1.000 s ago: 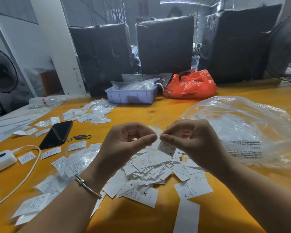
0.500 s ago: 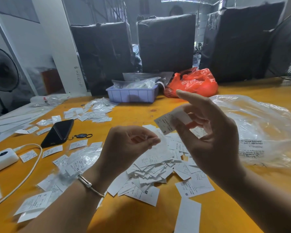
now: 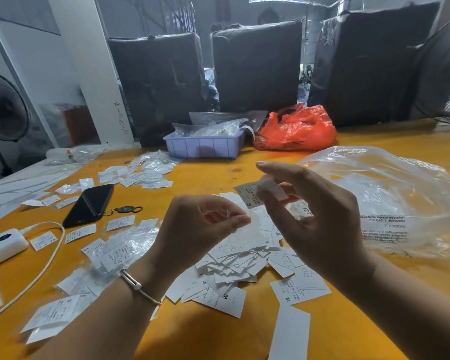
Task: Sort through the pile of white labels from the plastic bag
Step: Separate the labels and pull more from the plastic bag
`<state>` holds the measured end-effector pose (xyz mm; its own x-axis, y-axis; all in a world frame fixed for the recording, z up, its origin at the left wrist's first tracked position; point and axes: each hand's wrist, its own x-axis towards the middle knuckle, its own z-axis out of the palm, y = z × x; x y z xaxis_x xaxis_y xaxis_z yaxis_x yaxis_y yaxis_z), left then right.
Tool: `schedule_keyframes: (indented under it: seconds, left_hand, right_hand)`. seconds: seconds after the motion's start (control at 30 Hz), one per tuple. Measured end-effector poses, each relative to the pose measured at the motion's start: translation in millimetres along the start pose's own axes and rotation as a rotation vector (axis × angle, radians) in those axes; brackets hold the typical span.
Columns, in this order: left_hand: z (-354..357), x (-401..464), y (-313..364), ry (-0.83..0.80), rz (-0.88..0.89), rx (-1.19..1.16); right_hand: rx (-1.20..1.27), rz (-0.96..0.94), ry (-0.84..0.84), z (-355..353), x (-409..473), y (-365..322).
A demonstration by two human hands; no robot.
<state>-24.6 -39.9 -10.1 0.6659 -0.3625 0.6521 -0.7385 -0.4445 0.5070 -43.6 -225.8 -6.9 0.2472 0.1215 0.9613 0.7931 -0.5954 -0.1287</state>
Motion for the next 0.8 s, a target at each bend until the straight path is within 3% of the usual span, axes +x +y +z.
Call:
schedule_keyframes:
  seconds: [0.27, 0.63, 0.8]
  left_hand:
    - [-4, 0, 1, 0.0, -0.04, -0.1]
    - [-4, 0, 0, -0.02, -0.092, -0.171]
    - [-4, 0, 0, -0.035, -0.062, -0.133]
  right_hand:
    - [-0.031, -0.052, -0.058, 0, 0, 3]
    - [0.06, 0.142, -0.174, 0, 0, 10]
    - [0.021, 0.167, -0.02, 0, 1, 13]
